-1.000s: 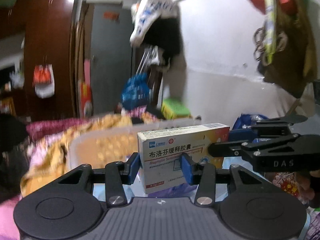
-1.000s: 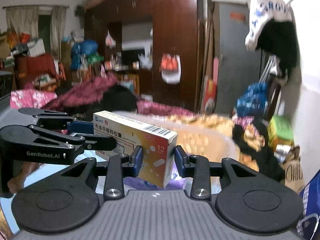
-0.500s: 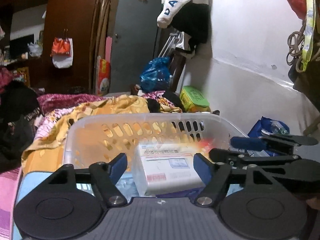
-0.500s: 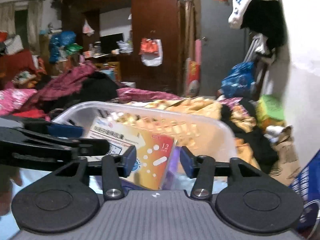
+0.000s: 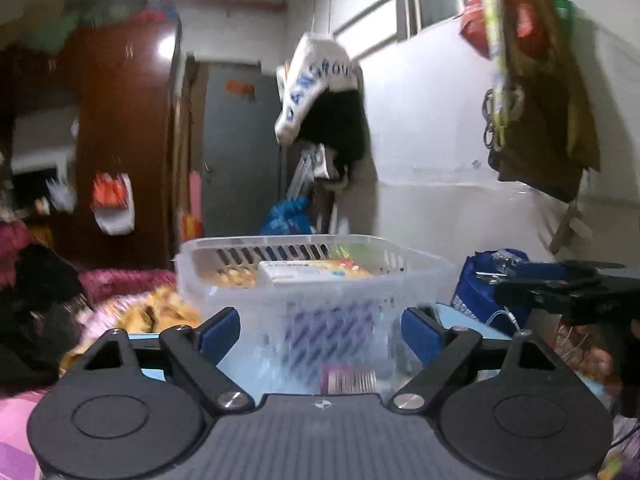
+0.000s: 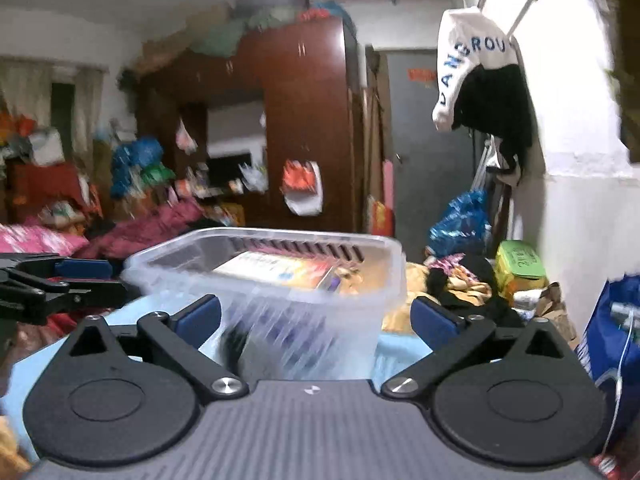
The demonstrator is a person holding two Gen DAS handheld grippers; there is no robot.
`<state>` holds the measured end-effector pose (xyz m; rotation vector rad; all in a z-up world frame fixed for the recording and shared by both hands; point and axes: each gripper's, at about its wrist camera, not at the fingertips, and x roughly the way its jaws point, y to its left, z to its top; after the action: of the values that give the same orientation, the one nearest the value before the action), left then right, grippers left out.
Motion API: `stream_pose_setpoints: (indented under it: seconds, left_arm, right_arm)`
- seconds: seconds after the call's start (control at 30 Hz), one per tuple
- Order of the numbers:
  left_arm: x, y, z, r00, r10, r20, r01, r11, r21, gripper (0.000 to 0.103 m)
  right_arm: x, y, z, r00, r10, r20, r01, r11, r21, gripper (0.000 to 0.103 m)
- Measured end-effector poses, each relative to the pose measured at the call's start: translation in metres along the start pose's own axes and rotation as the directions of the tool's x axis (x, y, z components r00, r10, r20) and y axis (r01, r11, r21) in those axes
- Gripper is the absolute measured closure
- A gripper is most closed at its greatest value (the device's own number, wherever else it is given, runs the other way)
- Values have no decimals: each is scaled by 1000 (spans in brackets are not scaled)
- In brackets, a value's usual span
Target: Organize objects
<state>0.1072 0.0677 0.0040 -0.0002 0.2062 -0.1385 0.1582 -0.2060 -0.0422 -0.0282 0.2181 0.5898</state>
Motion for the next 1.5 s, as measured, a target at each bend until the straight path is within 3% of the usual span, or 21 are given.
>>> stream_pose_setpoints:
  seconds: [0.1,0.2,0.33,0.43,0.8,1.03,1.2,1.37,1.5]
  left_arm:
    - [-25,-4,-29,999,-8,33,9,999,-33,7]
    - [-25,-2,-46,999,-51,-9,51,997,-56,5]
    - [-13,0,-52,999,16,-43,-17,1000,-26,5]
    - [-8,4,-57,998,-5,-60,2,999,-47,5]
    - [1,5,-56,994,27,-104,-35,996,-77,5]
    - [34,-2,-47,976,8,-217,-26,997,-77,5]
    - [40,-6,-47,969,29,-246,-45,997,-61,6]
    - [52,-11,-46,946,60,-320,-77,996,-39,6]
    - [57,-17,-47,927,87,-365,-97,995,-9,7]
  right_arm:
    - [-33,-1,-37,999,4,39,-6,999,49,0]
    - [-47,-6,-61,999,11,52,-16,996,88,0]
    - [-36,-7,-52,1000,-22,20,20,997,72,0]
    - [-28,-10,-51,1000,-12,14,11,996,89,0]
    - [-27,-24,-63,999,-14,-31,19,990,142,1]
    - [-4,-28,-52,995,-30,-92,41,993,113,27]
    - [16,-29,-52,989,-24,-144,40,994,105,40]
    - [30,-24,-54,980,-35,-194,53,995,88,49]
    - [35,-23,-53,972,-41,-231,60,995,76,64]
